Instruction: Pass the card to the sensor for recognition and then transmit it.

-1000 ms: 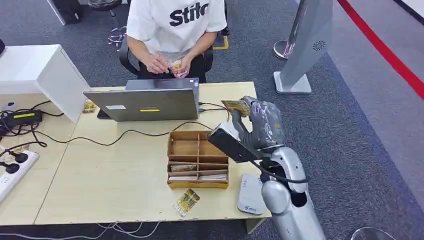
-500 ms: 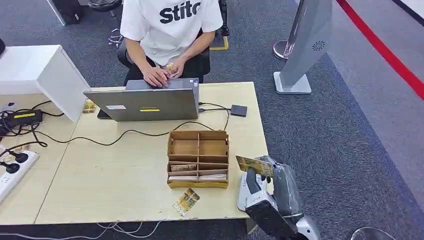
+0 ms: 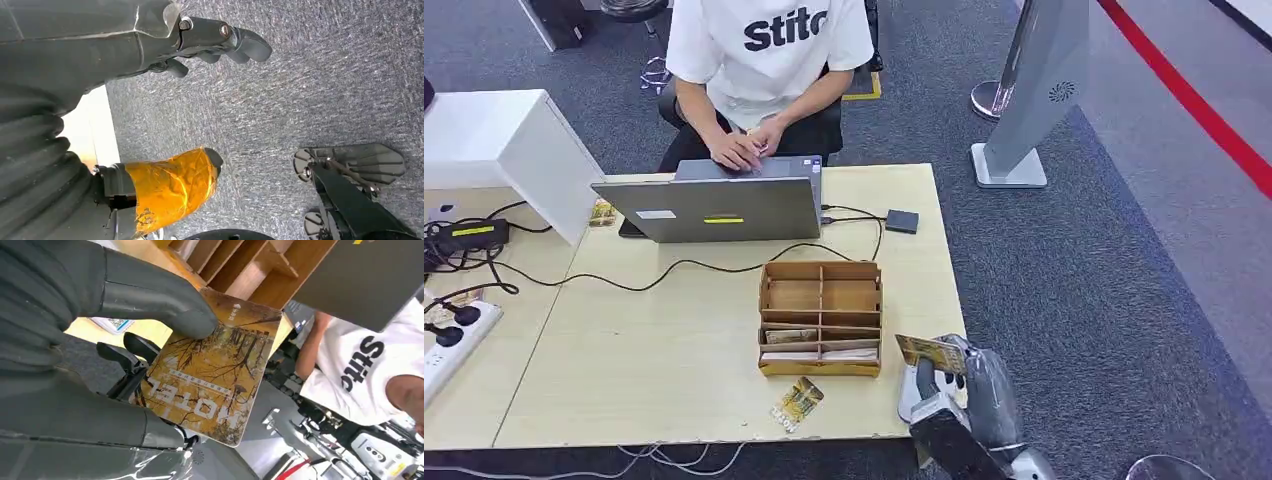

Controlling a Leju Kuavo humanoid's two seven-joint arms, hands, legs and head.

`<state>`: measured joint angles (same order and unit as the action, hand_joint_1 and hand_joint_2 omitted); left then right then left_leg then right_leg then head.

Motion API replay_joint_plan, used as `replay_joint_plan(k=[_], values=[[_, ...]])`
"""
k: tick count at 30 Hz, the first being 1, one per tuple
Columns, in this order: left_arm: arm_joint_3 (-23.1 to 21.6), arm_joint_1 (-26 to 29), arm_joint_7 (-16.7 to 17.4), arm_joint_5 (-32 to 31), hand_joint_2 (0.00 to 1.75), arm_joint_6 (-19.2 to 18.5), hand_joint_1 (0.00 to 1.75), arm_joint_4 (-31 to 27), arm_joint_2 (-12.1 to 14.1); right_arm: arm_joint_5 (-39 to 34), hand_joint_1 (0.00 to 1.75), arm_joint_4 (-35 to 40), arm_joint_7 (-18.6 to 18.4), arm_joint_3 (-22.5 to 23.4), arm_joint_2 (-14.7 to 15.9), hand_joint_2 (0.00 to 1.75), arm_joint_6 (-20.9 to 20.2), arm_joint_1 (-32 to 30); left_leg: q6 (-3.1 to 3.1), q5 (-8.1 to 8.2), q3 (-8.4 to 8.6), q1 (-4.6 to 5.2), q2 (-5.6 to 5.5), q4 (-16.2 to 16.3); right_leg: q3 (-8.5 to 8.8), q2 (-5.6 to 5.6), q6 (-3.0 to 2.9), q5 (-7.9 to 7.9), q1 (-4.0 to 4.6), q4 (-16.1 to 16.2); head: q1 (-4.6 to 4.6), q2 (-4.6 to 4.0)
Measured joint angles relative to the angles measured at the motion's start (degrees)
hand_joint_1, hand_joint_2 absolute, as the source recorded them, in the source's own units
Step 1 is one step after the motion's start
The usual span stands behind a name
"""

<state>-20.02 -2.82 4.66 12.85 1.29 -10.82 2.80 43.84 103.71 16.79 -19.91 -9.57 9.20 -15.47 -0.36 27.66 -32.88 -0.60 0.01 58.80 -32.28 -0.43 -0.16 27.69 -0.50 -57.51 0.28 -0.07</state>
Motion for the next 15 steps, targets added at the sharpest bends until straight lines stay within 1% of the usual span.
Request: replay_joint_plan(k=[8,15], values=[[0.0,0.0,0.0,0.0,1.75,0.0,0.00,0.0,0.0,1.2,1.75,-1.1,-0.1,0.0,0.2,1.75,0.4,0.0,0.00,0.00,0.00,0.00,0.00,0.0,0.00,0.00,0.00,0.00,0.00,0.0,0.00,0.00],[0.0,0.0,-0.1,-0.1,1.75,0.0,0.00,0.0,-0.1,2.5,1.75,-2.7,-1.7,0.1,0.3,1.75,1.6,0.1,0.00,0.00,0.00,0.00,0.00,0.0,0.00,0.00,0.00,0.00,0.00,0.0,0.00,0.00]])
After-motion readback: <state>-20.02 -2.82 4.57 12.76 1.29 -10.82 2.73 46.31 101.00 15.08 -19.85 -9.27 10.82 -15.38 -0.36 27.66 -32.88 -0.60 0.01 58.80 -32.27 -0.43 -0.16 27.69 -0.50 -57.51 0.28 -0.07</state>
